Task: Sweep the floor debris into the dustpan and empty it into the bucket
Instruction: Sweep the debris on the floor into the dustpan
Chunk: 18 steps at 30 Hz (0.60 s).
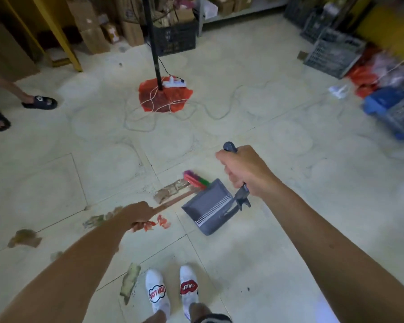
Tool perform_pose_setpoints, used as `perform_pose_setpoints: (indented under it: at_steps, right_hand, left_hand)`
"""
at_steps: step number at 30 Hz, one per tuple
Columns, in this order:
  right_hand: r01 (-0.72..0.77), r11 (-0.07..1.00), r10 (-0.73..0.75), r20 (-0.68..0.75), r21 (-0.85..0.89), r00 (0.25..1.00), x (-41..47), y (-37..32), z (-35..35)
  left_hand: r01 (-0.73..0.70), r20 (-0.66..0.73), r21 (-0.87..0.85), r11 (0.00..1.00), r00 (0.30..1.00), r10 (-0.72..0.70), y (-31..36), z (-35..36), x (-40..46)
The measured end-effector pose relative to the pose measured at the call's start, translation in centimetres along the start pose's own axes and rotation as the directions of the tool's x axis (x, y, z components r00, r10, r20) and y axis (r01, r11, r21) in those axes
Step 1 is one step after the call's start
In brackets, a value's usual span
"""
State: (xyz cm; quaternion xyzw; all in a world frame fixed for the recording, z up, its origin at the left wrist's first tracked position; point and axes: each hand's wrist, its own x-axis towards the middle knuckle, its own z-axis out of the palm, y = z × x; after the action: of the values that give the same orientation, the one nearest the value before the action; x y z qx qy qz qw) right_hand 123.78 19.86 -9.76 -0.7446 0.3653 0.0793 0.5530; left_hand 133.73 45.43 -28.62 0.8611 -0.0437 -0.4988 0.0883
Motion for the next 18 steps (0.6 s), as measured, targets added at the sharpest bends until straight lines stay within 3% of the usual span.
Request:
perform_pose_setpoints:
  at_steps: [5,9,12,18]
  right_hand:
    - [-0.087,0.987,0.088,-0.007,0.138,0.996,-1.5,0.2,-1.4]
    - [-0.062,0.984,0.069,-0.036,0.168,0.997,-3.9,1.1,0.2]
    - [-0.043,0.98,0.051,-0.037,0.193,0.998,-6.0,1.8,2.0]
    - [-0.001,0.99,0.016,-0.107,0.138,0.994,-9.5,2.7,10.4]
  left_hand:
    - [0.032,0.023,0.191,0.981,0.999,-0.038,-4.9,-1.7,-3.6]
    - [0.153,0.074,0.136,0.979,0.984,-0.164,-7.8,-5.3,-8.1]
    - [0.152,0.103,0.042,0.987,0.982,-0.156,-10.2,-7.3,-10.7]
    - [0.075,-0.035,-0.003,0.997,0.997,-0.075,-18.8,-0.5,-12.1]
